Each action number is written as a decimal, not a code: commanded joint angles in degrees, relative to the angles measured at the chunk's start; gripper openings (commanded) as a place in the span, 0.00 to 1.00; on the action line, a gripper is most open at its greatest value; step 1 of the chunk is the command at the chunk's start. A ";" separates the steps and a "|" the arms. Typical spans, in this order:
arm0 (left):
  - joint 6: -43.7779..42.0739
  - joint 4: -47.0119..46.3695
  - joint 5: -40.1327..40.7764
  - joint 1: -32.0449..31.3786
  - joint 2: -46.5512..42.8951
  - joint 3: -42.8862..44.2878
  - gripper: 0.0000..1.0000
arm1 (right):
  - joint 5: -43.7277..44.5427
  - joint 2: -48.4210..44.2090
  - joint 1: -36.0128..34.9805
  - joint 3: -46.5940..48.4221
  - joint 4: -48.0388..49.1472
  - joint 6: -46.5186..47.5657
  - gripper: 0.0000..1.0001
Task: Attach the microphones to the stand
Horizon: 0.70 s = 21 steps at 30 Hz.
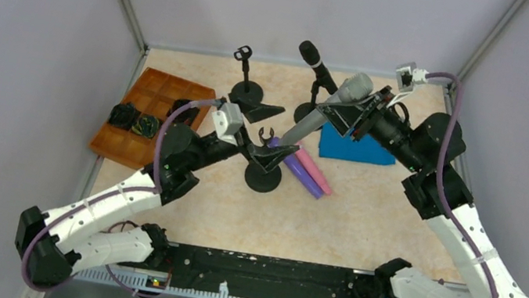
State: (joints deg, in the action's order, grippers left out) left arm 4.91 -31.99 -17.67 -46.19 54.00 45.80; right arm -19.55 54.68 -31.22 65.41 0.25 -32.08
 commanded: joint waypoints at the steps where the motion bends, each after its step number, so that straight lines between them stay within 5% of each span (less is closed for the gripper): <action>1: -2.76 1.11 -8.85 -0.32 3.41 3.83 0.98 | -9.30 1.87 0.55 5.85 -9.10 6.99 0.00; 6: -2.22 1.53 -10.54 -1.20 6.28 4.66 0.97 | -14.13 2.57 0.60 6.55 -8.89 7.66 0.00; 12: -1.42 2.58 -12.43 -1.92 9.21 5.99 0.69 | -15.84 3.26 0.59 5.84 -8.84 10.75 0.00; 21: -0.13 2.63 -13.36 -2.37 11.57 6.40 0.55 | -17.81 3.16 0.55 4.60 -4.72 9.86 0.00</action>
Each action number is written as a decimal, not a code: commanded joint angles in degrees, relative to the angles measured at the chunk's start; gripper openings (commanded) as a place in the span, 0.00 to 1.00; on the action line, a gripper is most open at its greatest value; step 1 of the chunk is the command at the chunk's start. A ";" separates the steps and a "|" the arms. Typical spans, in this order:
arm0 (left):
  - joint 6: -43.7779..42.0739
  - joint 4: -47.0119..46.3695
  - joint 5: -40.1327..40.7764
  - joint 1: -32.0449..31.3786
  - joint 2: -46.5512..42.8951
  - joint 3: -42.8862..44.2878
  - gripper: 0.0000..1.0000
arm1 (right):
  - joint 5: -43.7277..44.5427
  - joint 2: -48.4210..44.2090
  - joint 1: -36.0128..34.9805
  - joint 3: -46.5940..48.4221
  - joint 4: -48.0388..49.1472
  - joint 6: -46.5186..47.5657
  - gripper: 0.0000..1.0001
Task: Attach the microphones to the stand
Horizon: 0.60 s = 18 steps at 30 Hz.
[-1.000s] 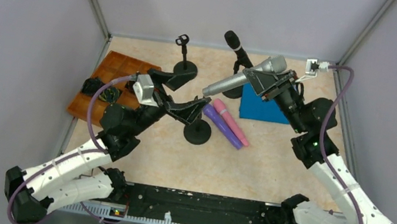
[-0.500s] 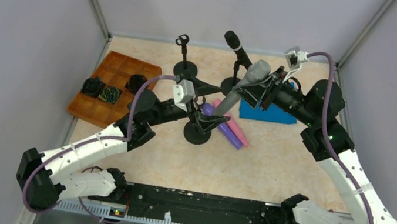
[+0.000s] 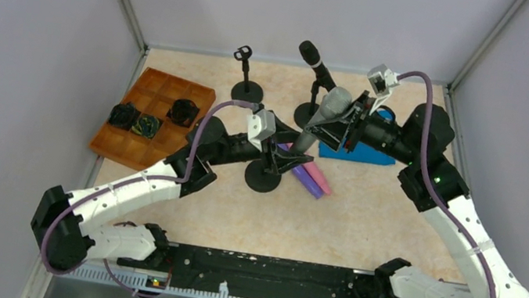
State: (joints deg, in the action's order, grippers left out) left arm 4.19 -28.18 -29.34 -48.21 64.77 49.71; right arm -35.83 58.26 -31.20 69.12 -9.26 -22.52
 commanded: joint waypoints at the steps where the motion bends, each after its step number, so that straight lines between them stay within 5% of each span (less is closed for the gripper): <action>1: 0.68 -1.19 -1.83 -0.34 0.86 2.49 0.50 | -1.65 -0.47 0.60 0.61 5.28 0.06 0.01; 4: 1.34 -1.39 -1.87 -0.38 1.01 2.49 0.26 | -1.55 -0.60 0.53 -0.02 6.28 -0.06 0.08; 7: 2.81 -2.27 -1.78 -0.34 1.11 2.25 0.00 | -0.67 -1.26 0.57 -1.32 8.75 -0.80 0.29; 11: 4.93 -4.54 -0.64 -0.40 0.90 1.05 0.00 | 2.47 -3.10 0.57 -5.17 15.82 -4.53 0.49; 18: 7.95 -8.22 0.87 -0.40 0.62 -1.29 0.00 | 6.29 -4.75 0.58 -10.98 26.67 -10.32 0.60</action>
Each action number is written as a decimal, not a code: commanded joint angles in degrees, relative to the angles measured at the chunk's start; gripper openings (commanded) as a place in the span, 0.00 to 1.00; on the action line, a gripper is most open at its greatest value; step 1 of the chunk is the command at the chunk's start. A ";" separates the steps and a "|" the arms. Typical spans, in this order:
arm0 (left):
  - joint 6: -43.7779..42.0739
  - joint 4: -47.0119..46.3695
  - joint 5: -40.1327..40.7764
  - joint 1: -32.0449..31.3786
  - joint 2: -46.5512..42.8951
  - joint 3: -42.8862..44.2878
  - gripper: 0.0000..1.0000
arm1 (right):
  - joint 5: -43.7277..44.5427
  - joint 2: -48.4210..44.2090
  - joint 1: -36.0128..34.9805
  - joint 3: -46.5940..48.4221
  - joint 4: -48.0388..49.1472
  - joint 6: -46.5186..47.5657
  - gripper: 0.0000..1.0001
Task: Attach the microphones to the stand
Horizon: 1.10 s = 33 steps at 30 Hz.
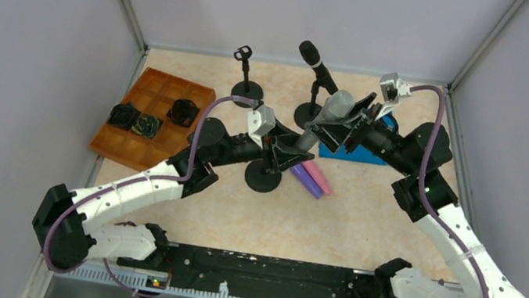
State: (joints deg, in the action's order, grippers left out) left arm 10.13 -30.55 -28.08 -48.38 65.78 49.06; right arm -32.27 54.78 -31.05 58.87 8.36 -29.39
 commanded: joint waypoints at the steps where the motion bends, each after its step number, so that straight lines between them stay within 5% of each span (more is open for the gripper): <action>1: 2.22 -6.03 -0.30 -0.22 -0.45 -0.77 0.00 | 2.74 -1.00 0.40 -0.64 8.92 -3.26 0.60; 22: 3.76 -8.17 1.61 -0.22 0.43 -0.50 0.00 | 0.54 1.55 0.39 -1.58 9.34 -1.83 0.52; 26: 3.67 -7.58 1.30 -0.27 0.70 -0.65 0.00 | 0.78 1.47 0.38 -2.52 12.42 -2.87 0.41; 29: 3.58 -7.28 1.54 -0.23 0.65 -1.07 0.00 | 0.73 1.00 0.38 -5.23 18.59 -4.62 0.14; 31: 3.54 -7.14 2.11 -0.22 0.37 -1.59 0.14 | 1.56 0.26 0.44 -7.35 22.86 -6.19 0.00; 33: 3.30 -6.88 3.74 -0.27 -0.39 -2.18 0.43 | 2.99 -0.49 0.45 -8.45 24.32 -6.64 0.00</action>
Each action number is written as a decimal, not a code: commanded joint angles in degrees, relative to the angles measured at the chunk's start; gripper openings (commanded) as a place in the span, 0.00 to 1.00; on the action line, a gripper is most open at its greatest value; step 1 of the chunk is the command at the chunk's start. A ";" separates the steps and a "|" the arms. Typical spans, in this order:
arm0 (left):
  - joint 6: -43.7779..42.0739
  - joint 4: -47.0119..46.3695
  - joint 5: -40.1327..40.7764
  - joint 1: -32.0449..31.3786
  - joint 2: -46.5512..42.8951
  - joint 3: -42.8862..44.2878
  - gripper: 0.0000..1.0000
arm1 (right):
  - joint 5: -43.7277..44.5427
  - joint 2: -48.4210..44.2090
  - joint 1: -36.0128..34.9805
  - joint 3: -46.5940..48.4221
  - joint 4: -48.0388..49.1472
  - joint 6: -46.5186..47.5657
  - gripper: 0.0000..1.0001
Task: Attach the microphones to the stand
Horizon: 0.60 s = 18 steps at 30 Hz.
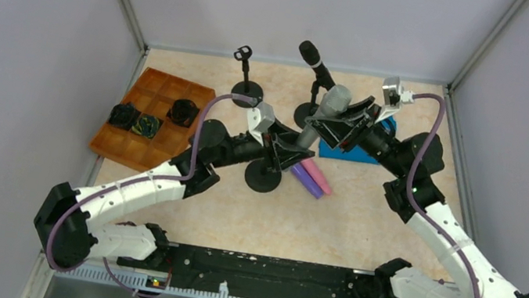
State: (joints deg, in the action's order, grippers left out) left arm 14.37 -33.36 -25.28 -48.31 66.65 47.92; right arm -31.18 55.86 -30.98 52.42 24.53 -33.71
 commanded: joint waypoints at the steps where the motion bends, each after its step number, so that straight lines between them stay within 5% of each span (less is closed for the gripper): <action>1: -1.11 -3.61 2.45 -0.28 -1.72 -1.52 0.56 | 2.81 -1.95 0.37 -2.07 7.35 -1.95 0.00; 4: -2.09 -1.92 9.13 -0.21 -4.05 -3.36 0.79 | 7.65 -3.77 0.32 -1.74 2.71 1.02 0.00; 7: -3.60 -0.22 17.79 -0.14 -7.79 -6.23 0.89 | 13.74 -6.18 0.37 -1.69 -2.57 5.38 0.00; 11: -3.25 2.15 30.03 -0.11 -13.81 -10.82 0.92 | 19.39 -8.70 0.31 -2.04 -8.02 11.19 0.00; 18: -0.61 7.50 34.49 0.41 -21.80 -18.55 0.90 | 21.98 -10.30 0.31 -2.53 -12.19 13.99 0.00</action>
State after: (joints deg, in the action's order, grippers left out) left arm 12.10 -28.91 3.16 -48.25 47.90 33.50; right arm -12.73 46.46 -30.98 50.13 14.35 -22.92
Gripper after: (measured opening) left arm 0.915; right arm 0.379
